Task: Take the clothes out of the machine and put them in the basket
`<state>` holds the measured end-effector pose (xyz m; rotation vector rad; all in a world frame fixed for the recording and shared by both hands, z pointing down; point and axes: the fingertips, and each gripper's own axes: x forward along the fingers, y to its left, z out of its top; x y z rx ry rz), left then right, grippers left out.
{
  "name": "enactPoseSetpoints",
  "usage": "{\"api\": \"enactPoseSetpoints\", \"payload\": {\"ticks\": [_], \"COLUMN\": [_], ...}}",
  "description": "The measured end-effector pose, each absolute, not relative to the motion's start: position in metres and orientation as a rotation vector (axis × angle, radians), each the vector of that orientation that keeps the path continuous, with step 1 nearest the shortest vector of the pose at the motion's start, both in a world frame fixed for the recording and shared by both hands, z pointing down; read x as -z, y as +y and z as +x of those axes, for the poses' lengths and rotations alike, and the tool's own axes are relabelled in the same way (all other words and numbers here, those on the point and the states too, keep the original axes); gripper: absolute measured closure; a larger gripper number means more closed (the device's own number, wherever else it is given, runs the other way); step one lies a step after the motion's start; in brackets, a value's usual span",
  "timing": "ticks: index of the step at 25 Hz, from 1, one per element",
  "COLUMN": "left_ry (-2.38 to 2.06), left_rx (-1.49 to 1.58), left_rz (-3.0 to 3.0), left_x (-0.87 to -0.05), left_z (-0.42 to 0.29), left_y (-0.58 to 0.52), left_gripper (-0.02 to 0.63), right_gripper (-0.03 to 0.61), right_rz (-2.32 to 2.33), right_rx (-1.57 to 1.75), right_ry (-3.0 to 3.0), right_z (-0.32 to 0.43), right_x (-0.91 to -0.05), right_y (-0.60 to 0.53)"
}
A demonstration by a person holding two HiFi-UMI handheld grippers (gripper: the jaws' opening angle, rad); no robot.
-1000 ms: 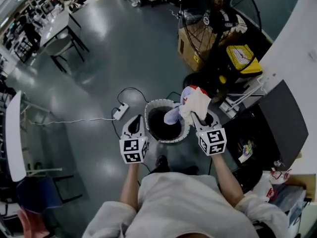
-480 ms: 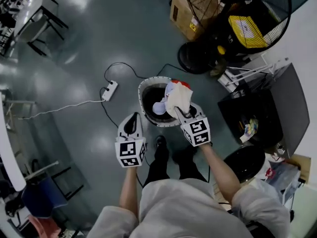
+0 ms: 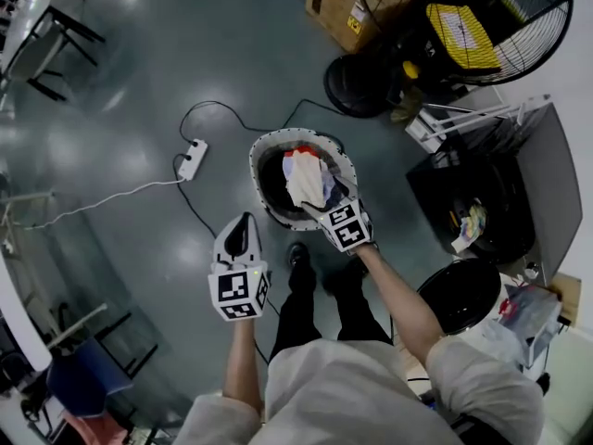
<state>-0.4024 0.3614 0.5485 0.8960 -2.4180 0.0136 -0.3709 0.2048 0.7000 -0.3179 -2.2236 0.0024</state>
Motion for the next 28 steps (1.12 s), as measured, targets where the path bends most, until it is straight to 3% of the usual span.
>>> {"api": "enactPoseSetpoints", "payload": {"ticks": [6,7,9,10,12,20,28], "left_ry": [-2.412,-2.407,-2.396,-2.389,-2.370,-2.258,-2.042], "left_rx": [-0.042,-0.049,-0.060,-0.066,-0.082,-0.210,-0.344], "left_rz": [0.957,0.973,1.009,1.028,1.075,1.350,1.701], "left_x": [-0.542,-0.542,-0.540,-0.540,-0.538,-0.530,-0.553], "left_z": [-0.412,-0.411,-0.408,-0.404,-0.395,-0.339,-0.230], "left_y": [0.347,0.342,0.329,0.321,0.299,0.178,0.028], "left_gripper": [0.595,0.595,0.595,0.595,0.595,0.595,0.595], "right_gripper": [0.161,0.203,0.358,0.379,0.519,0.554,0.554], "right_rz": [-0.243,-0.215,-0.144,-0.105,-0.021,0.260,0.709], "right_rx": [0.022,0.046,0.071,0.068,0.054,-0.044,-0.142], "right_ry": [-2.313,-2.330,-2.365,-2.382,-2.410,-2.454,-2.447], "right_z": [-0.366,-0.365,-0.359,-0.355,-0.343,-0.254,-0.091], "right_x": [-0.680,-0.675,-0.664,-0.659,-0.648,-0.623,-0.608], "right_y": [0.195,0.189,0.173,0.164,0.140,0.026,-0.109]}}
